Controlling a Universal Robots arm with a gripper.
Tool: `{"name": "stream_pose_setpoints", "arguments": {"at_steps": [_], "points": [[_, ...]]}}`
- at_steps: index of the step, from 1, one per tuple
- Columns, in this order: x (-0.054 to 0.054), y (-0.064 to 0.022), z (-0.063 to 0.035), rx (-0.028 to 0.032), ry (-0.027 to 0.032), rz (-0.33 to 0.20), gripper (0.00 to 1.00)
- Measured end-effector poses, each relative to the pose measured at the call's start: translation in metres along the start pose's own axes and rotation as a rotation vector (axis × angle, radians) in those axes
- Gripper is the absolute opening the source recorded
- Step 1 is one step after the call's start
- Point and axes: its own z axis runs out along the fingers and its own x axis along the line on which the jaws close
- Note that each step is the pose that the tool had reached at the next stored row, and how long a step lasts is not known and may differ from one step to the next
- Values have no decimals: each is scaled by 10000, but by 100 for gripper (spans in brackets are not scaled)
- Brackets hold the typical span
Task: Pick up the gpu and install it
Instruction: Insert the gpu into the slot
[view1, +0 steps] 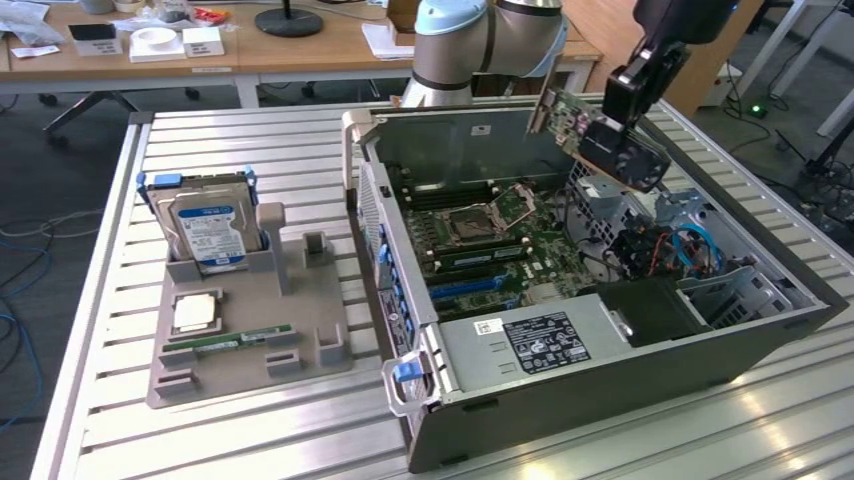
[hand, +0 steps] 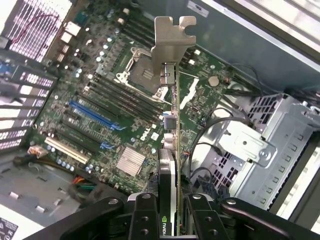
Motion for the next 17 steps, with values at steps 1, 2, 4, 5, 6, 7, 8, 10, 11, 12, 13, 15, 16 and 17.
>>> {"name": "stream_pose_setpoints", "arguments": {"at_steps": [1, 2, 4, 5, 6, 7, 8, 10, 11, 12, 13, 15, 16, 17], "points": [[0, 0, 0, 3, 7, -144, 27], [0, 0, 0, 5, 13, -292, 27], [0, 0, 0, 8, 26, -592, 27], [0, 0, 1, 10, 32, -752, 27], [0, 0, 1, 11, 39, -908, 27], [0, 0, 1, 12, 45, -1066, 27], [0, 0, 1, 13, 51, -1229, 27], [0, 0, 1, 13, 62, -1555, 27], [0, 0, 1, 13, 69, -1735, 27], [0, 0, 2, 12, 74, -1902, 27], [0, 0, 2, 12, 81, -2065, 27], [0, 0, 2, 12, 92, -2403, 27], [0, 0, 2, 12, 98, -2572, 27], [0, 0, 2, 11, 104, -2742, 27]]}}
